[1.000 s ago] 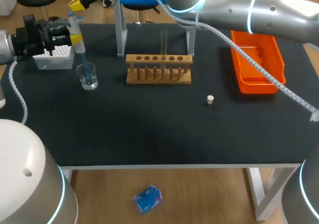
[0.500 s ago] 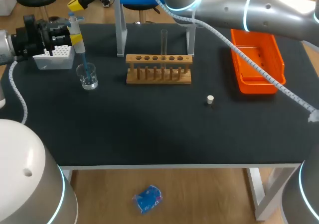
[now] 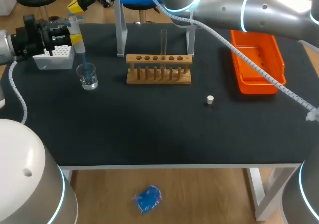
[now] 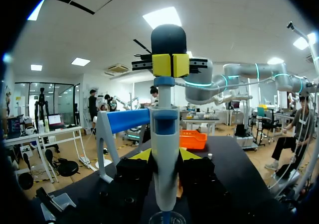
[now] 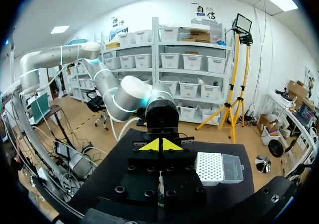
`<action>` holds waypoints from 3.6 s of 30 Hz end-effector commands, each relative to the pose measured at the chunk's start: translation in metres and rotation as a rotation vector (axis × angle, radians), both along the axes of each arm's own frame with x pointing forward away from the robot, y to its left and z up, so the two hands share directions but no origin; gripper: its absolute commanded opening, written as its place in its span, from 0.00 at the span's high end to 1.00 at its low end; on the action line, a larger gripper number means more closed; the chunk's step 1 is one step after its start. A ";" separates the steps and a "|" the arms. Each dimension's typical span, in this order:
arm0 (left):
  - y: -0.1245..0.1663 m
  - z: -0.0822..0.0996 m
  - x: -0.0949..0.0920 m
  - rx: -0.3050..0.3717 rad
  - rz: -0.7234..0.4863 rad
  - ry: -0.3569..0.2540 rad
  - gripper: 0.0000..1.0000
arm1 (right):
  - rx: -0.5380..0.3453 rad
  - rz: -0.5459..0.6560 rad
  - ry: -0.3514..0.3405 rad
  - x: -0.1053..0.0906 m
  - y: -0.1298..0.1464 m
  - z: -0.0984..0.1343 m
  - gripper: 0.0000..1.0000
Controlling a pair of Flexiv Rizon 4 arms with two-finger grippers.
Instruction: Invert the test tube, pick up the pipette, mount the tip to pipette, aspirate from beaker and dispense into the tube, eject the tip, return the pipette, and cap with the stopper.
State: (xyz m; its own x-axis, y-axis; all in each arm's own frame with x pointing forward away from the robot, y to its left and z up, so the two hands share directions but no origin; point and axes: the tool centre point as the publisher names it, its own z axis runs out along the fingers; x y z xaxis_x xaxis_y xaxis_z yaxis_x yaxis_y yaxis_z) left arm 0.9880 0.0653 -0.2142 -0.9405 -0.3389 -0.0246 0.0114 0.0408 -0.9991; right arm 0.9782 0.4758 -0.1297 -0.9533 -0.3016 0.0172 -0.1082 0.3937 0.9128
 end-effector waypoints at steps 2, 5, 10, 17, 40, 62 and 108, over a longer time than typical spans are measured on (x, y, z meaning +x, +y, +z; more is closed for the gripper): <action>0.001 0.000 0.000 -0.001 -0.002 -0.001 1.00 | -0.002 0.008 0.003 0.004 0.002 -0.001 1.00; 0.001 0.000 0.000 -0.001 -0.002 -0.001 1.00 | -0.002 0.009 0.002 0.005 0.002 -0.001 1.00; 0.001 0.000 0.000 -0.001 -0.002 -0.001 1.00 | -0.004 0.010 0.002 0.005 0.003 -0.001 1.00; 0.001 0.000 0.000 -0.001 -0.002 -0.001 1.00 | -0.005 0.010 0.007 0.003 0.003 -0.004 1.00; 0.001 0.000 0.000 -0.001 -0.002 -0.001 1.00 | 0.003 0.005 -0.002 0.005 0.005 -0.004 1.00; 0.001 0.000 0.000 -0.001 -0.002 -0.001 1.00 | -0.005 0.003 0.015 0.003 0.002 -0.010 1.00; 0.001 0.000 0.000 -0.001 -0.002 -0.001 1.00 | -0.016 0.008 0.062 -0.004 0.002 -0.029 1.00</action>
State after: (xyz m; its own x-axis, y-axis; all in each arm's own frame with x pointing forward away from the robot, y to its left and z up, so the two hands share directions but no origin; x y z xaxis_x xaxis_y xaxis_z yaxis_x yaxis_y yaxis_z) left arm 0.9869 0.0652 -0.2186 -0.9406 -0.3387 -0.0245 0.0110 0.0416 -0.9991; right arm 0.9738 0.4771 -0.1530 -0.9493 -0.3043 0.0790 -0.0544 0.4066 0.9120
